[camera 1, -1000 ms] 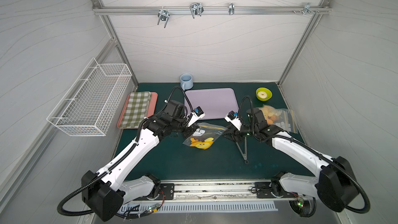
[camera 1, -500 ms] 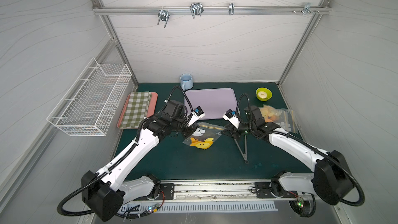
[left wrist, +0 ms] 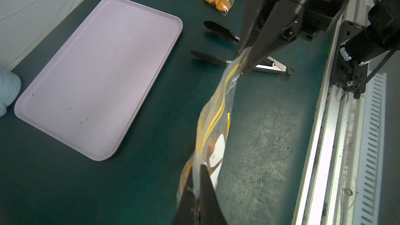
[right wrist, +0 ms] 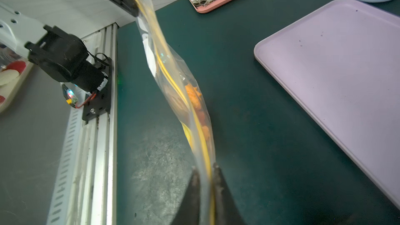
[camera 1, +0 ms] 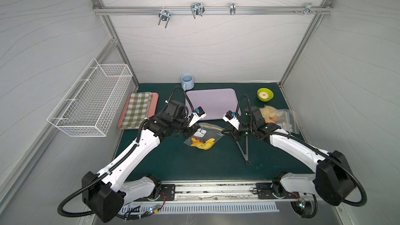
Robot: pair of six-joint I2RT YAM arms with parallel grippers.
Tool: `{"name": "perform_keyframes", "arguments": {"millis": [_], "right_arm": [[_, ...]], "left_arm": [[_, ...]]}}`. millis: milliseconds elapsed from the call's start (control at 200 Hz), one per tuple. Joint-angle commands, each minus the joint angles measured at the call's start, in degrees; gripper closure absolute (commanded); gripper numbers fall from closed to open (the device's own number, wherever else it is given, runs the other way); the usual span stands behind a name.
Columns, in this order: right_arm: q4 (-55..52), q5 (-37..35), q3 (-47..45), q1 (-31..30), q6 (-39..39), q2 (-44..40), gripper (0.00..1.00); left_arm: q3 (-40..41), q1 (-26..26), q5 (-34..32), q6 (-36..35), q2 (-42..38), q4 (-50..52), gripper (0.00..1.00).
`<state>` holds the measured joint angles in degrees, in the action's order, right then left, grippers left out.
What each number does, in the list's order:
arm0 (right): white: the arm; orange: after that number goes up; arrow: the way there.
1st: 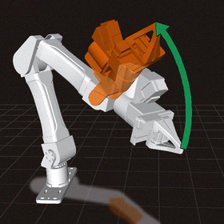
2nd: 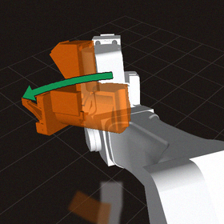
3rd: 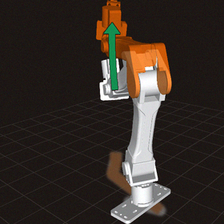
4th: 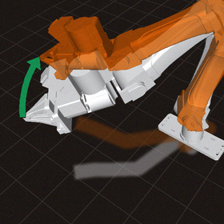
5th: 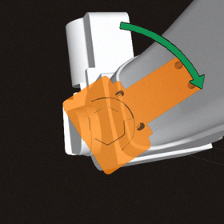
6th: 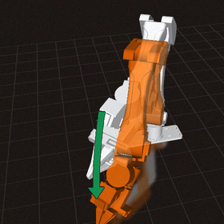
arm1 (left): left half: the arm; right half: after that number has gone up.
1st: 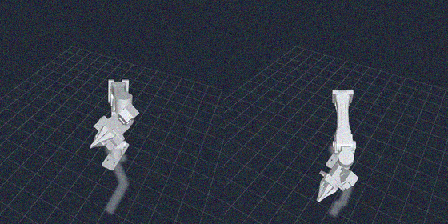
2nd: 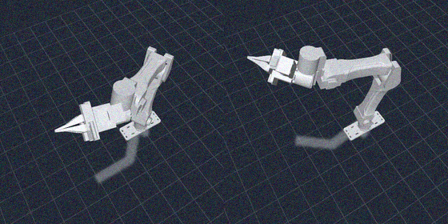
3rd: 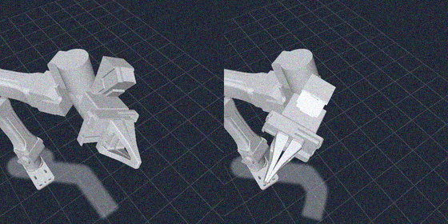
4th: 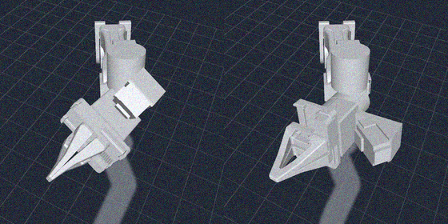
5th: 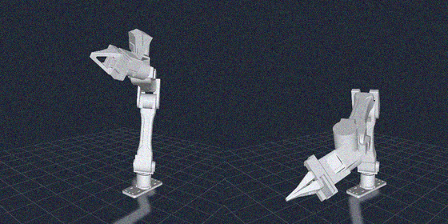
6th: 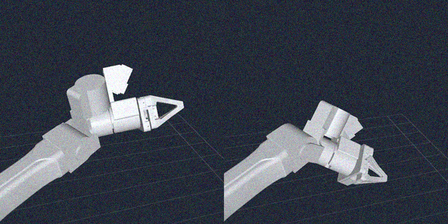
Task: Put the cookies into a resealable bag to prevent moisture
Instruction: Close the ziploc bag at the center of the board.
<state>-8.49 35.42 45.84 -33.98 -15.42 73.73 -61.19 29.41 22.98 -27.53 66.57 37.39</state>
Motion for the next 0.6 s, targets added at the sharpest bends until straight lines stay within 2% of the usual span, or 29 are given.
{"name": "perform_keyframes", "arguments": {"millis": [0,30,55,125,150,180,215,245,285,330,360,385,425,450,480,530,595], "right_arm": [[1.2,0.5,1.5,-0.9,-1.1,1.1,0.93],[1.3,0.4,1.6,-1.0,-1.1,1.2,0.85],[1.3,0.4,1.7,-1.2,-1.0,1.4,0.84],[1.6,0.1,1.9,-1.5,-0.8,1.5,0.96],[1.7,0.0,2.0,-1.7,-0.8,1.5,0.98],[1.8,-0.2,2.0,-1.8,-0.8,1.7,0.93],[1.9,-0.4,2.0,-1.9,-0.8,1.7,0.82],[2.0,-0.6,2.0,-2.0,-0.7,1.7,0.79],[2.3,-0.6,1.9,-2.1,-0.5,1.6,0.84],[2.6,-0.6,1.9,-2.1,-0.3,1.5,0.98],[2.7,-0.6,1.9,-2.1,-0.3,1.6,0.99],[2.8,-0.5,2.0,-2.1,-0.2,1.7,0.95],[3.1,-0.4,2.0,-2.1,-0.1,1.7,0.81],[3.4,-0.3,2.1,-2.2,0.1,1.7,0.79],[3.6,-0.1,2.2,-2.2,0.2,1.8,0.82],[3.6,0.2,2.5,-2.4,0.3,2.1,0.99],[3.3,0.4,3.1,-2.7,0.1,2.7,1.0]], "left_arm": [[-0.5,0.1,1.4,-1.5,-1.1,-2.2,1.0],[-0.5,0.2,1.4,-1.5,-1.1,-2.2,1.0],[-0.5,0.2,1.5,-1.5,-1.0,-2.2,1.0],[-0.5,0.1,1.5,-1.5,-1.1,-2.2,1.0],[-0.5,0.2,1.5,-1.5,-1.1,-2.2,1.0],[-0.5,0.2,1.5,-1.4,-1.1,-2.2,1.0],[-0.5,0.2,1.5,-1.5,-1.2,-2.1,1.0],[-0.5,0.2,1.4,-1.5,-1.1,-2.1,1.0],[-0.5,0.1,1.4,-1.5,-1.1,-2.1,1.0],[-0.5,0.2,1.5,-1.5,-1.1,-2.1,1.0],[-0.5,0.1,1.5,-1.5,-1.1,-2.1,1.0],[-0.5,0.2,1.7,-1.5,-1.1,-2.1,1.0],[-0.5,0.2,1.8,-1.5,-1.1,-2.1,1.0],[-0.6,0.2,1.8,-1.4,-1.2,-2.1,1.0],[-0.5,0.1,1.8,-1.5,-1.1,-2.1,1.0],[-0.5,0.1,1.8,-1.5,-1.2,-2.1,1.0],[-0.6,0.2,1.9,-1.4,-1.2,-2.2,1.0]]}}
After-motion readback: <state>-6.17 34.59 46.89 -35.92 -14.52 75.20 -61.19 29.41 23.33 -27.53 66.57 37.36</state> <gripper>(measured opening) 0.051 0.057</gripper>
